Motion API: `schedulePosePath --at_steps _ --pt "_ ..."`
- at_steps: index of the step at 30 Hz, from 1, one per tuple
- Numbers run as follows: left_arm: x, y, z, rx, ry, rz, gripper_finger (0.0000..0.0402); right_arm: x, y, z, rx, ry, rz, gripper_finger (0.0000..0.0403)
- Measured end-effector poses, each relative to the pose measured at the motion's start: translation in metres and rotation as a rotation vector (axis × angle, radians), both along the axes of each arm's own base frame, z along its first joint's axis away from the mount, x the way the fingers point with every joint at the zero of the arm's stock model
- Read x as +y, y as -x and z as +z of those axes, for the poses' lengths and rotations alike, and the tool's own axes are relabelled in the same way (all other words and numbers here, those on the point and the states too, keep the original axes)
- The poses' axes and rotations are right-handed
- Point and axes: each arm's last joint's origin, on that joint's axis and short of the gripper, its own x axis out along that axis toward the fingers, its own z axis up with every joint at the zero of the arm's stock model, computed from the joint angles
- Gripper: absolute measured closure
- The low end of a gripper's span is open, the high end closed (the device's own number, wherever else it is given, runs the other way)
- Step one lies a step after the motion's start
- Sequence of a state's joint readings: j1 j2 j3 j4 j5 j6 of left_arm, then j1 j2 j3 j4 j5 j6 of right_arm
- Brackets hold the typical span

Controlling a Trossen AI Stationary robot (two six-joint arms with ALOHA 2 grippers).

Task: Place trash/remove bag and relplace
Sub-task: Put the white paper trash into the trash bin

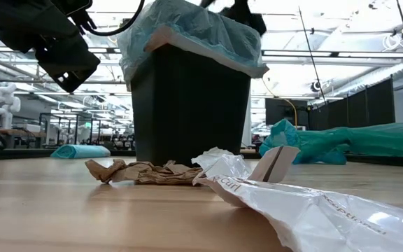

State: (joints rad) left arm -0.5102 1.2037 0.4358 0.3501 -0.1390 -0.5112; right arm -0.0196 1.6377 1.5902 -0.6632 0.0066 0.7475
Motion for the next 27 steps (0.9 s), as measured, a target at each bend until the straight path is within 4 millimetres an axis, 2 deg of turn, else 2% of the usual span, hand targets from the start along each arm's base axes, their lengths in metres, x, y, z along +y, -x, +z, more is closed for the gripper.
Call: schedulePosePath --at_steps 3,6,11,17,22,27 --pt "0.0 0.0 0.0 0.0 0.0 0.0 0.0228 0.017 0.006 0.016 -0.09 -0.001 0.046 0.0266" --pt "0.0 0.0 0.0 0.0 0.0 0.0 0.0228 0.044 0.015 0.027 -0.133 -0.056 0.095 0.0266" --pt "0.0 0.0 0.0 0.0 0.0 0.0 0.0228 0.099 0.022 0.019 -0.078 -0.098 0.161 0.0266" --pt "0.0 0.0 0.0 0.0 0.0 0.0 0.0228 0.156 0.019 -0.022 0.048 0.005 0.108 0.0266" --pt "0.0 0.0 0.0 0.0 0.0 0.0 0.0228 0.179 0.003 -0.063 0.148 -0.014 0.057 0.0266" --pt "0.0 0.0 0.0 0.0 0.0 0.0 0.0228 0.193 -0.005 -0.105 0.329 0.048 0.276 0.0266"
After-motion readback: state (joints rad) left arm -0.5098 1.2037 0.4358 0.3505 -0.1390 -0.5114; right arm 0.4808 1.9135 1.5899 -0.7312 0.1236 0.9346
